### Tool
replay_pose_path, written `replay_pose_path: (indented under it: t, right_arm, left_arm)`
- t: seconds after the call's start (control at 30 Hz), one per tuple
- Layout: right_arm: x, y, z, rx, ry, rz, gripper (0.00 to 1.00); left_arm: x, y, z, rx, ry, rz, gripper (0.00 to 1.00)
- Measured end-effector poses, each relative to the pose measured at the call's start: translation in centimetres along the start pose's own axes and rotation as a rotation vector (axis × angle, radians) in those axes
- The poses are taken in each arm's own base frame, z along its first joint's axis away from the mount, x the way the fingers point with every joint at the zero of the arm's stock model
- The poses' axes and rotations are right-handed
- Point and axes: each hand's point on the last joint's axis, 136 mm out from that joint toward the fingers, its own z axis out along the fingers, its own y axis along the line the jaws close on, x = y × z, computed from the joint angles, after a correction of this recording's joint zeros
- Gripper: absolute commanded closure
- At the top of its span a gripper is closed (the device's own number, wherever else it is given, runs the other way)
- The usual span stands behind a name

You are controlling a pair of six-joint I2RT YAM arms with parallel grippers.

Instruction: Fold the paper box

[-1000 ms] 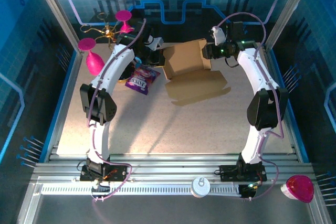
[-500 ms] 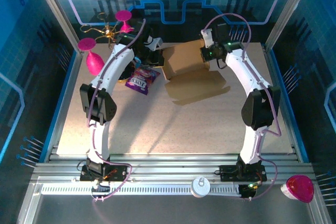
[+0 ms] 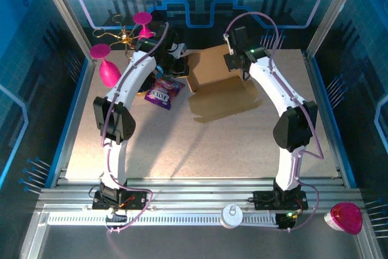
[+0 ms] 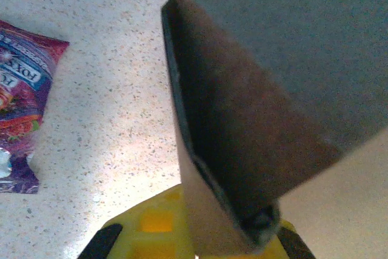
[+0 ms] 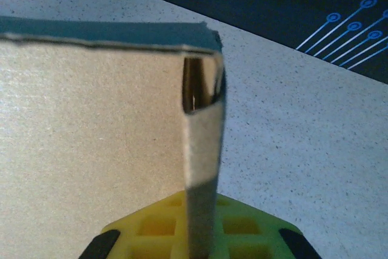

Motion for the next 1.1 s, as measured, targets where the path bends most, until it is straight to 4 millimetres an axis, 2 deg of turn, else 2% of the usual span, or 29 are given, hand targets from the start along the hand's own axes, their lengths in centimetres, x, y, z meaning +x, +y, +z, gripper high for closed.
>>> replay_pose_path:
  t: [0.6, 0.77, 0.93, 1.1]
  right_arm:
    - [1.9, 1.8, -0.7, 0.004, 0.090, 0.035, 1.00]
    - [2.3, 2.2, -0.7, -0.025, 0.107, 0.027, 1.00]
    - [3.1, 2.6, -0.6, -0.061, 0.139, 0.001, 1.00]
    - [4.8, 2.8, 0.3, -0.065, 0.188, -0.017, 1.00]
  left_arm:
    - [0.3, 1.5, 1.0, -0.288, -0.090, -0.041, 0.99]
    - [0.9, 2.4, 3.1, -0.269, -0.069, -0.051, 0.89]
    - [1.5, 3.1, 5.2, -0.203, -0.044, -0.088, 0.88]
    - [2.6, 3.4, 6.8, -0.163, -0.008, -0.115, 0.87]
